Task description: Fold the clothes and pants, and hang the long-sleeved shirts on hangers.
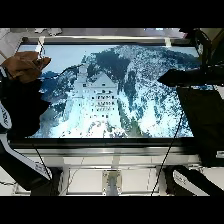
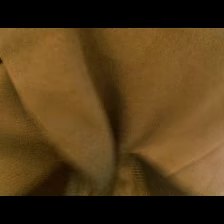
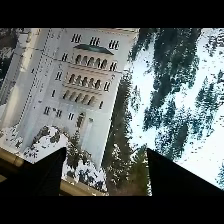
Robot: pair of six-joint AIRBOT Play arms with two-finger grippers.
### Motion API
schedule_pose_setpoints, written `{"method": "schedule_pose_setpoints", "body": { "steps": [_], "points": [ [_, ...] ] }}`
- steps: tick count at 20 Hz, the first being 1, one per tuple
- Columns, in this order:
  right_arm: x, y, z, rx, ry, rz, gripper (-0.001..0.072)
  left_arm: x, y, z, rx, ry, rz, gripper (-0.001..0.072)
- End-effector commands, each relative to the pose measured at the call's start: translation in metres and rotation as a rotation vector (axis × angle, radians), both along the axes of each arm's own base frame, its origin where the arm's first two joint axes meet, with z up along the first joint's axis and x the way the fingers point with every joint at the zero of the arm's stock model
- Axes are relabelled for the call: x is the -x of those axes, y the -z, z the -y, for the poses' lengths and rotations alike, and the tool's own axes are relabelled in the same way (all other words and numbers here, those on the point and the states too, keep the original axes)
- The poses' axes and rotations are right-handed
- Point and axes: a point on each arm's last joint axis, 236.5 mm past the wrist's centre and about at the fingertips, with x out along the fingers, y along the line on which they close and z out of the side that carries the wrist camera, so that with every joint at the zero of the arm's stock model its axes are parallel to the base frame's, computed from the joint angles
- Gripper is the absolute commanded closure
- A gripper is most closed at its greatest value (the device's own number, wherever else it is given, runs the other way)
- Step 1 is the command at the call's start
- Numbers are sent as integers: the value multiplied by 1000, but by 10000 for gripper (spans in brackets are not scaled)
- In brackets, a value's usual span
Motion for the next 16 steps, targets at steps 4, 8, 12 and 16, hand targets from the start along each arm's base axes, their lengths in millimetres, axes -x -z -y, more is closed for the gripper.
{"method": "schedule_pose_setpoints", "body": {
  "steps": [4,8,12,16],
  "points": [
    [2,-3,-1,-1,-3,-2,155,-19,-69,27,-42,61,128,688],
    [29,-7,16,120,-45,-71,155,-31,-184,151,165,240,400,687],
    [65,-13,60,331,-23,-177,155,6,-268,348,522,667,534,688],
    [68,-23,84,421,37,-171,155,75,-283,510,699,1034,463,687]
  ]
}}
